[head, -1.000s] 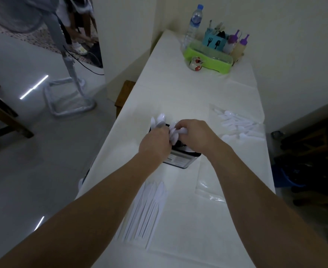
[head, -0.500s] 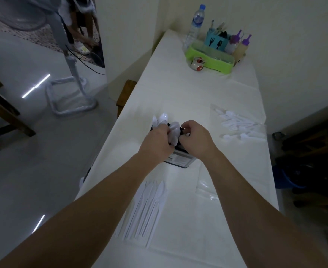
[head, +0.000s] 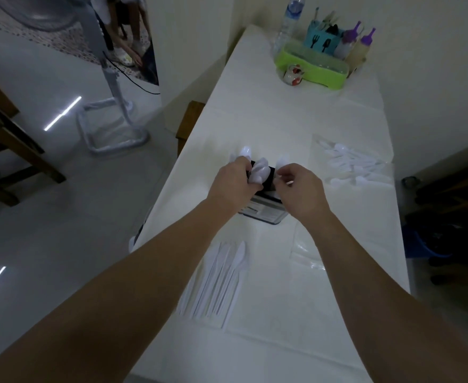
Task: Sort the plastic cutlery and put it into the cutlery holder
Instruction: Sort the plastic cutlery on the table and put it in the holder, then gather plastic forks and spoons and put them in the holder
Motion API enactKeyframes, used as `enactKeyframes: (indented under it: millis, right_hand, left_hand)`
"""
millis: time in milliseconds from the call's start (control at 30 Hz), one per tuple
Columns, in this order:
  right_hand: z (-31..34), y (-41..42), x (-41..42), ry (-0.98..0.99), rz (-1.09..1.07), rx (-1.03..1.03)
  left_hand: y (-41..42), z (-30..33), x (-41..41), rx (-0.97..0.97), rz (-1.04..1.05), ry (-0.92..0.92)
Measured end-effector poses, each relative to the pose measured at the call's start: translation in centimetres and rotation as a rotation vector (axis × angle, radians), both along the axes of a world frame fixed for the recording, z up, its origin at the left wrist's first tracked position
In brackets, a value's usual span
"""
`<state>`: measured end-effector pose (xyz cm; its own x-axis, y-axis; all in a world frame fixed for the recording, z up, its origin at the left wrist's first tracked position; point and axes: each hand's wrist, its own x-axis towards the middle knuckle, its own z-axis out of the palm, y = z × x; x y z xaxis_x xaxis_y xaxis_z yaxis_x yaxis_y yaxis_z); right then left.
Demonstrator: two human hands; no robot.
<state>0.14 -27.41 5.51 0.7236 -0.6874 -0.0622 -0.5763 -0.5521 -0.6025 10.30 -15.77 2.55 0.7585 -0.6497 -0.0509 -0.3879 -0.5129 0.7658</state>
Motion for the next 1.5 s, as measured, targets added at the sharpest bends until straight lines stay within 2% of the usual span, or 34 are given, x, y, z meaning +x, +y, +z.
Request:
enactKeyframes:
  millis: [167, 233, 433, 667, 967, 1100, 1367, 1433, 1500]
  right_hand:
    - [0.2, 1.3, -0.9, -0.003, 0.066, -0.086]
    - [0.5, 2.2, -1.4, -0.025, 0.09, -0.12]
    - [-0.6, 6.3, -4.3, -0.067, 0.144, -0.211]
    - [-6.2, 10.8, -8.9, 0.137, 0.098, -0.059]
    - [-11.4, 14.8, -12.3, 0.347, -0.067, 0.066]
    - [-12.6, 16.3, -12.4, 0.388, -0.204, 0.141]
    - [-13.6, 16.5, -11.3, 0.429, -0.347, 0.226]
    - [-13.4, 16.4, -11.2, 0.434, -0.371, 0.264]
    - [-13.1, 16.3, -11.3, 0.415, -0.403, 0.32]
  left_hand:
    - [2.2, 0.4, -0.7, -0.027, -0.008, -0.063]
    - [3.4, 0.6, -0.7, 0.019, 0.002, -0.08]
    - [8.2, 0.6, -2.1, 0.13, 0.037, -0.28]
    - [13.5, -2.8, -5.8, 0.251, -0.038, -0.476]
    - [16.8, -7.2, -10.7, 0.439, -0.194, -0.549]
    - [17.3, -9.0, -12.2, 0.459, -0.223, -0.533]
    - [17.2, -9.5, -12.7, 0.446, -0.211, -0.446]
    - [16.7, -9.3, -12.4, 0.407, -0.183, -0.35]
    - [15.9, -8.9, -12.2, 0.364, -0.143, -0.155]
